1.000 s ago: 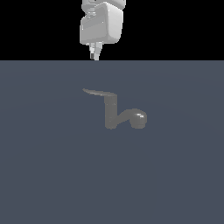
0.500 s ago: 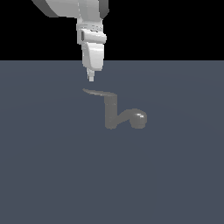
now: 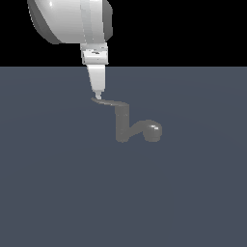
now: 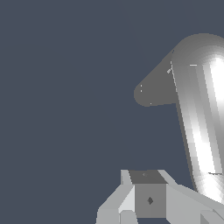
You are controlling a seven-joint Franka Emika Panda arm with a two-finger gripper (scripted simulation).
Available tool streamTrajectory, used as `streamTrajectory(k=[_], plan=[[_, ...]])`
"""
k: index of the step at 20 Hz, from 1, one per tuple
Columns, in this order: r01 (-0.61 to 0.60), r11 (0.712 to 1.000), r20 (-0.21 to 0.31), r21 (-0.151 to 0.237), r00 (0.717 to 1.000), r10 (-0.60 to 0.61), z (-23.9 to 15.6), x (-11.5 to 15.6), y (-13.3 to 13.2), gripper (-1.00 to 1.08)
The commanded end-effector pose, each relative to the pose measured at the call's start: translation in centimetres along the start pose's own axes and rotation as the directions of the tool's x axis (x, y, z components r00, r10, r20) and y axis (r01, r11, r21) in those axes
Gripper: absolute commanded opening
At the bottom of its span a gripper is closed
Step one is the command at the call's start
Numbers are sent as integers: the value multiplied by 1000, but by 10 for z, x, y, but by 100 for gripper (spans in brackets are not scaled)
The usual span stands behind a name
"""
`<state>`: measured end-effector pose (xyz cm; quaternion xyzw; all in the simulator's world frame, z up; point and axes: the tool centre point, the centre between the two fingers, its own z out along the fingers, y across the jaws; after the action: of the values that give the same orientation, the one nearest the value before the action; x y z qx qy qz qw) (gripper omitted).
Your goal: Turn on the faucet by rotating a designated handle.
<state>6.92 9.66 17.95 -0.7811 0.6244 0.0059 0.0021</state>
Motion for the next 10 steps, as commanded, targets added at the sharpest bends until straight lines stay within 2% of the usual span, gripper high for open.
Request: streamTrajectory(k=[1,10], plan=[[-16,1000,-9,3,1000,16,4,-1,-3,-100],[-20,1000,-11,4,1000,20,6,-2,2,-100]])
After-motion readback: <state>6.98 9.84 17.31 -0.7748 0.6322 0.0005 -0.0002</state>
